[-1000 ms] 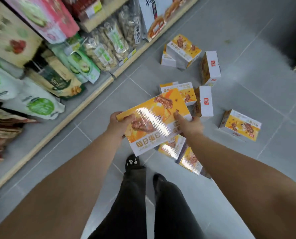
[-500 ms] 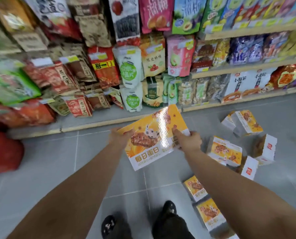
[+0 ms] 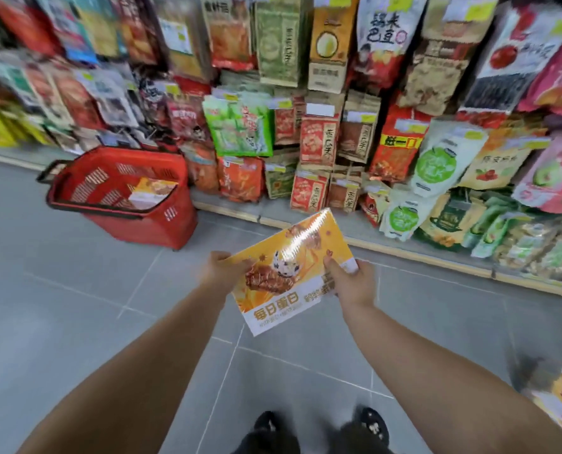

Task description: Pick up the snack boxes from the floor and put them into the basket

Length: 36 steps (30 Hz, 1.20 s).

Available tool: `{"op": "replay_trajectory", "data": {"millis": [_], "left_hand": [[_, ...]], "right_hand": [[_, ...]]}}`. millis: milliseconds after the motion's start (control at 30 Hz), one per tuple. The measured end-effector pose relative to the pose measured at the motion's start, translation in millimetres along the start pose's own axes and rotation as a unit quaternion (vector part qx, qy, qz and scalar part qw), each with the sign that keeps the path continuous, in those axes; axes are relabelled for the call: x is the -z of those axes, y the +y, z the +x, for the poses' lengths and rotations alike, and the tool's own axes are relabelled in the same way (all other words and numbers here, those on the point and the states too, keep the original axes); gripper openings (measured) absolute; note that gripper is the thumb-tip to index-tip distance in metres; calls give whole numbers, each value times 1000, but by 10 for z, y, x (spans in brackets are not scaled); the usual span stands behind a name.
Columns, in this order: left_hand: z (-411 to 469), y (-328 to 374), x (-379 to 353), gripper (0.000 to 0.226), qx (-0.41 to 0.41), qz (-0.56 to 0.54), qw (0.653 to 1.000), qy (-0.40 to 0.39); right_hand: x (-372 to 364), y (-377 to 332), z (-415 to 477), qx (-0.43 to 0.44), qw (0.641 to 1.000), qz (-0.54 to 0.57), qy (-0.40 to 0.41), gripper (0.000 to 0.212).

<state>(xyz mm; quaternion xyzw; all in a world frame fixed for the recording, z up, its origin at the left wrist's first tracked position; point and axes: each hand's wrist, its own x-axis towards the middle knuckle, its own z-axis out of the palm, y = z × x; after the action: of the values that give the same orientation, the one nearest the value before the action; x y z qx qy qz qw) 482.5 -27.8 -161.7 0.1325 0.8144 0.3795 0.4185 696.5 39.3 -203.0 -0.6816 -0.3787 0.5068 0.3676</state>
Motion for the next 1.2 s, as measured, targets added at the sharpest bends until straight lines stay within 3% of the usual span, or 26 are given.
{"op": "replay_trajectory", "data": {"millis": [133, 233, 467, 667, 833, 1000, 1200], "left_hand": [[466, -111, 679, 68, 16, -45, 998, 47], [789, -139, 1060, 54, 20, -66, 994, 80], [1644, -43, 2081, 58, 76, -159, 964, 197], [2294, 141, 2844, 40, 94, -119, 961, 230], [2787, 287, 3368, 40, 102, -103, 966, 212], [3508, 460, 3976, 54, 142, -101, 967, 186], [4587, 731, 4773, 74, 120, 5, 989, 88]], "right_hand": [[-762, -180, -208, 32, 998, -4, -61, 48], [-1281, -384, -327, 77, 993, -24, -90, 32], [-2847, -727, -340, 151, 962, -96, -208, 47], [-4030, -901, -344, 144, 951, -115, -249, 39], [-4996, -1168, -317, 171, 932, -152, -282, 50], [-5903, -1335, -221, 172, 924, -162, -301, 37], [-7122, -1316, -108, 161, 940, -170, -246, 43]]}}
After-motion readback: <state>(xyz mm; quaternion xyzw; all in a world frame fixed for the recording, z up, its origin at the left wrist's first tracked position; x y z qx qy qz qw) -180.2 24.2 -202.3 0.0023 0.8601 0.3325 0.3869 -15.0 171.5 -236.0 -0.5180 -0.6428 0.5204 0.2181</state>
